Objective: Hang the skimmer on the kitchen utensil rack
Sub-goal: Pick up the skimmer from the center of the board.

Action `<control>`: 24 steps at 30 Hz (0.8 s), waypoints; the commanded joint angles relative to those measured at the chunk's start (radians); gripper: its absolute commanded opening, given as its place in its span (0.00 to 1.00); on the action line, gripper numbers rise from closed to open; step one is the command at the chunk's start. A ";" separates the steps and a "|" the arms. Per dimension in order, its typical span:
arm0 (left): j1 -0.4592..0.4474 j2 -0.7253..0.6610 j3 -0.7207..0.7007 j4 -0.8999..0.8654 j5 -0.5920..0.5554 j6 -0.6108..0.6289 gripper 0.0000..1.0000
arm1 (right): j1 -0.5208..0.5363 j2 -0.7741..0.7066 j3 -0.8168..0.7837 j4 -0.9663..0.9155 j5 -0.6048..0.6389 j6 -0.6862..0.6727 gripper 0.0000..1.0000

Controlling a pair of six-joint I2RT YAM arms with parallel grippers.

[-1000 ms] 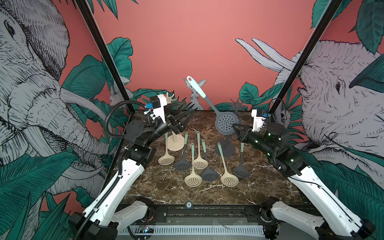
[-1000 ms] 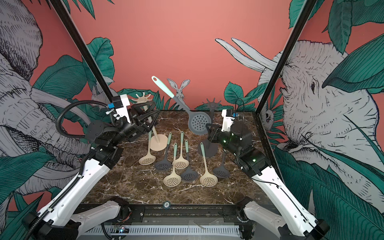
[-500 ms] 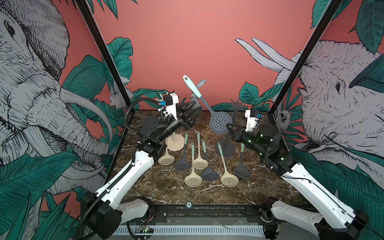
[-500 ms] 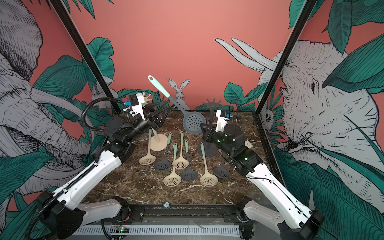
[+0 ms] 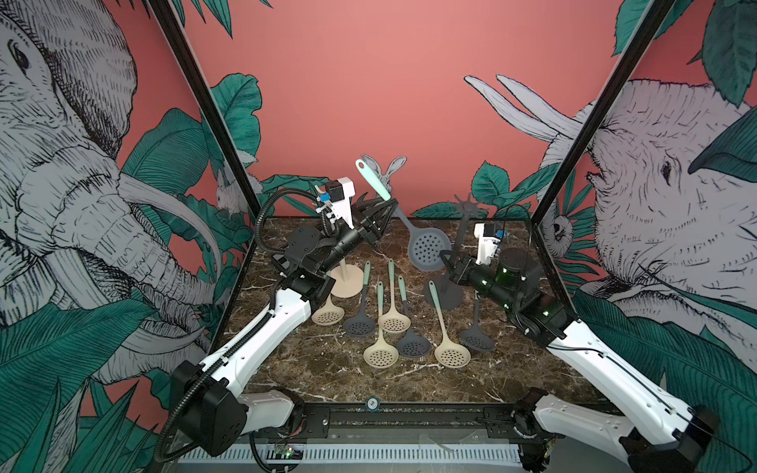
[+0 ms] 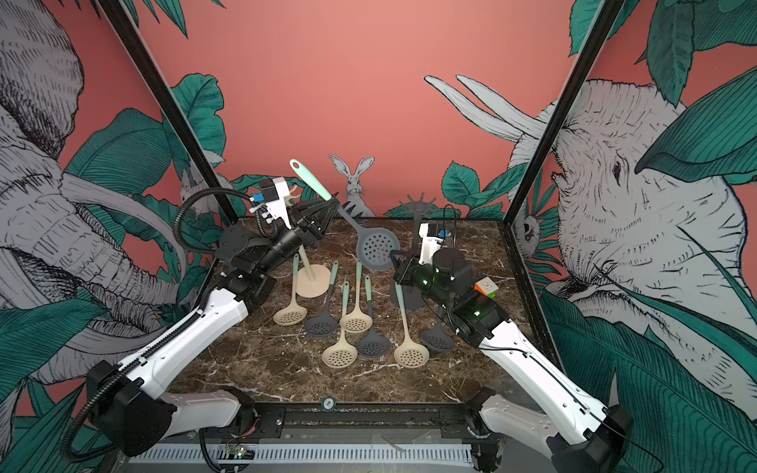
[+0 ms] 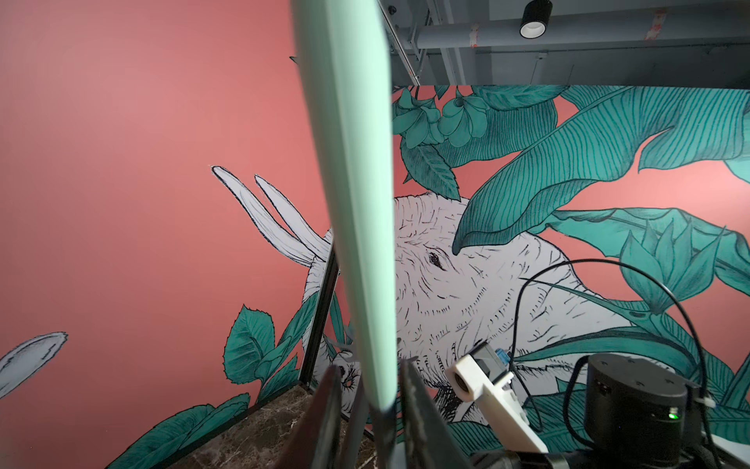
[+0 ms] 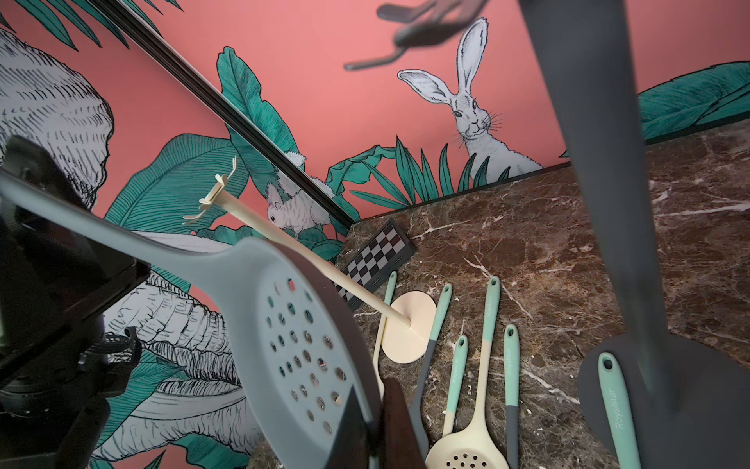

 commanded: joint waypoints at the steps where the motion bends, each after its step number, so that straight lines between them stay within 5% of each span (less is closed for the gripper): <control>1: -0.007 -0.018 0.021 0.041 -0.008 -0.013 0.15 | 0.006 -0.001 0.003 0.088 0.007 0.012 0.00; 3: -0.007 -0.021 0.021 0.035 -0.010 -0.010 0.00 | 0.006 -0.002 -0.001 0.089 0.008 0.012 0.00; 5: -0.006 -0.026 0.022 0.016 -0.014 -0.004 0.00 | 0.006 -0.011 -0.009 0.091 0.007 0.003 0.08; 9: -0.007 -0.045 0.023 -0.038 -0.006 0.022 0.00 | 0.006 -0.070 -0.018 0.055 0.012 -0.069 0.42; 12: -0.007 -0.060 0.036 -0.111 0.050 0.051 0.00 | 0.007 -0.128 -0.009 0.003 0.011 -0.149 0.56; 18: -0.007 -0.038 0.105 -0.282 0.266 0.048 0.00 | 0.008 -0.133 0.075 -0.048 -0.150 -0.292 0.61; 24: -0.011 0.044 0.128 -0.182 0.452 -0.111 0.00 | 0.014 -0.017 0.114 0.021 -0.279 -0.301 0.57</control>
